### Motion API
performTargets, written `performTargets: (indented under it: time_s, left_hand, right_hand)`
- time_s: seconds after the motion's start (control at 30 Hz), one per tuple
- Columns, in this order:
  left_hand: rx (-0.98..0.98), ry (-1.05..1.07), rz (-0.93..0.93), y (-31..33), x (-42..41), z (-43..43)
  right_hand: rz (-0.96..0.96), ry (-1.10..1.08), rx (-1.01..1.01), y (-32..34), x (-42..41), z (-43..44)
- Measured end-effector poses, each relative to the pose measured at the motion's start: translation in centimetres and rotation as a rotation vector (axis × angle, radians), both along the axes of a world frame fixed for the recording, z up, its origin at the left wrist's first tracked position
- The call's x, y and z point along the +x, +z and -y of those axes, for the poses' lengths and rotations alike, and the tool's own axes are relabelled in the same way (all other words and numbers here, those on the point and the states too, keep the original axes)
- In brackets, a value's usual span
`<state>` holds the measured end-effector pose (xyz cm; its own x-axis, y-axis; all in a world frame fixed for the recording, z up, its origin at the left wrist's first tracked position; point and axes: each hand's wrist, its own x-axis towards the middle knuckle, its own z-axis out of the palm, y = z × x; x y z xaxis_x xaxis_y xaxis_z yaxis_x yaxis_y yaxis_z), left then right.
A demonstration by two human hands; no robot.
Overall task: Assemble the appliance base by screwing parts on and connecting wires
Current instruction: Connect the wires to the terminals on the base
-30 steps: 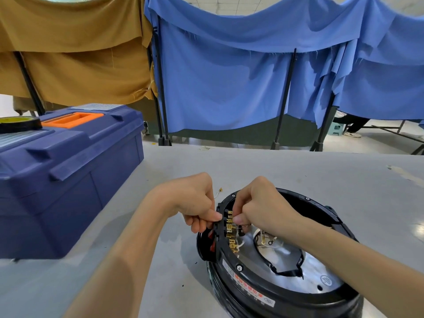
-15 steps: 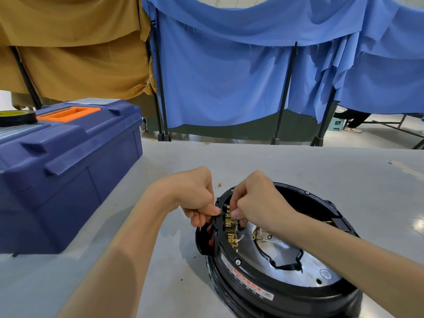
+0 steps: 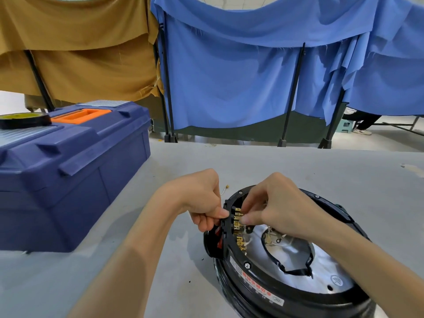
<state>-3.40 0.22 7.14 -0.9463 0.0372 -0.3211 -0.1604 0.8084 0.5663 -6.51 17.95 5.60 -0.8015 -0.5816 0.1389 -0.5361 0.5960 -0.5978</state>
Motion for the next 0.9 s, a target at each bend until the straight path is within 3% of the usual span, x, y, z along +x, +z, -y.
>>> performTargets:
  time_s: [0.27,0.47,0.7,0.9]
  left_hand:
    - [0.013,0.011,0.001,-0.1,0.0,0.0]
    - [-0.004,0.015,-0.016,-0.2,-0.3,-0.1]
    - [-0.006,0.017,-0.019,-0.2,-0.4,-0.3]
    - [-0.009,0.015,-0.009,-0.2,-0.3,-0.3]
  right_hand:
    - [-0.150,0.037,0.233,0.6,0.0,0.7]
    - [-0.371,0.037,0.367,-0.4,1.0,2.2]
    - [-0.320,0.036,0.349,-0.4,1.5,2.6]
    - [-0.272,0.021,0.195,-1.1,0.4,2.0]
